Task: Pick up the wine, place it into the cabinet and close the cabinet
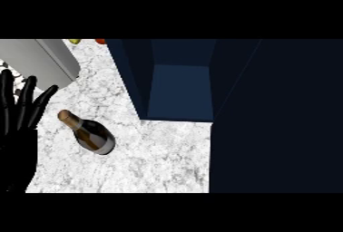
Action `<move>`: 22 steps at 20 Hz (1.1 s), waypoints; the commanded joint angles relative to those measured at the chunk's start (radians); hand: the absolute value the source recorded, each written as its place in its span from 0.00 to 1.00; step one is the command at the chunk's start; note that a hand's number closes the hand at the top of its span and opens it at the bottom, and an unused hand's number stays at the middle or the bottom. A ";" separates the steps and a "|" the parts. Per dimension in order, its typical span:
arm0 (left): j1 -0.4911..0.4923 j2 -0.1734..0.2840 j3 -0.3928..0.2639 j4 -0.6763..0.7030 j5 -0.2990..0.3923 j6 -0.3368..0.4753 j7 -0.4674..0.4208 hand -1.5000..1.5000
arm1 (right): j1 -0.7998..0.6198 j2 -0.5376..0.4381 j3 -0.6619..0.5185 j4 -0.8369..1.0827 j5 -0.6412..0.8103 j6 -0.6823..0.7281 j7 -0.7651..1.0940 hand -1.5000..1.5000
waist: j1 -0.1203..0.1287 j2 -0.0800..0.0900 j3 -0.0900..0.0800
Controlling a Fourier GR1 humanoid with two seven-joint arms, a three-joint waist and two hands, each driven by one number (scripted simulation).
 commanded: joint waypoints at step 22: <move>-0.593 -0.092 -0.173 0.233 -0.320 0.570 0.737 0.00 | 0.315 -0.079 0.253 -0.543 -0.173 0.149 0.334 0.00 | -0.045 0.034 0.031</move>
